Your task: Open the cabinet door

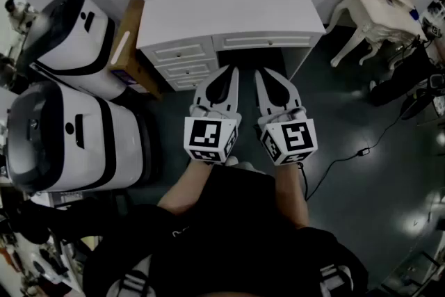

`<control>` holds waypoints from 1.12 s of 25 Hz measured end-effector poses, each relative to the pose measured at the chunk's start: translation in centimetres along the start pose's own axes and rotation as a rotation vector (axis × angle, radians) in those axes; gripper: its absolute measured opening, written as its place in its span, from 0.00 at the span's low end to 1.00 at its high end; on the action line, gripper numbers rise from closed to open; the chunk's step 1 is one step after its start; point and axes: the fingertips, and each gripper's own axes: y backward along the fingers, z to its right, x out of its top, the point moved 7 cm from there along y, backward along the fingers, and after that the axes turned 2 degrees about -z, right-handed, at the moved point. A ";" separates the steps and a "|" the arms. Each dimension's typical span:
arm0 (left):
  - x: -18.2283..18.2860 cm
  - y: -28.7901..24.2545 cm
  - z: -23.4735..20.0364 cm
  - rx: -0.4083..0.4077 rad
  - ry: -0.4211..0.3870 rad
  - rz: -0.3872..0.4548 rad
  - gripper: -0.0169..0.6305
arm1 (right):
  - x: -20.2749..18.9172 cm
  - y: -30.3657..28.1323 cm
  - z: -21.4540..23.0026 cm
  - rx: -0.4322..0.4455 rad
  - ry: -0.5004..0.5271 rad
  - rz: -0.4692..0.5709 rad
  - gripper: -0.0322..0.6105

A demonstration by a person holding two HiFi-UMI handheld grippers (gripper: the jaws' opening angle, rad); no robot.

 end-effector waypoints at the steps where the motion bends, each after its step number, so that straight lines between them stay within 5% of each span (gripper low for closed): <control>1: -0.1 0.0 -0.2 -0.001 0.005 0.000 0.04 | -0.1 -0.3 0.1 -0.006 -0.008 0.003 0.08; 17: 0.1 -0.7 -4.4 0.071 0.004 0.007 0.04 | 0.3 -4.3 0.1 0.053 -0.026 0.053 0.08; 28: 0.7 -3.8 -7.6 0.038 0.010 0.062 0.04 | 0.5 -8.2 1.8 0.034 -0.010 0.062 0.08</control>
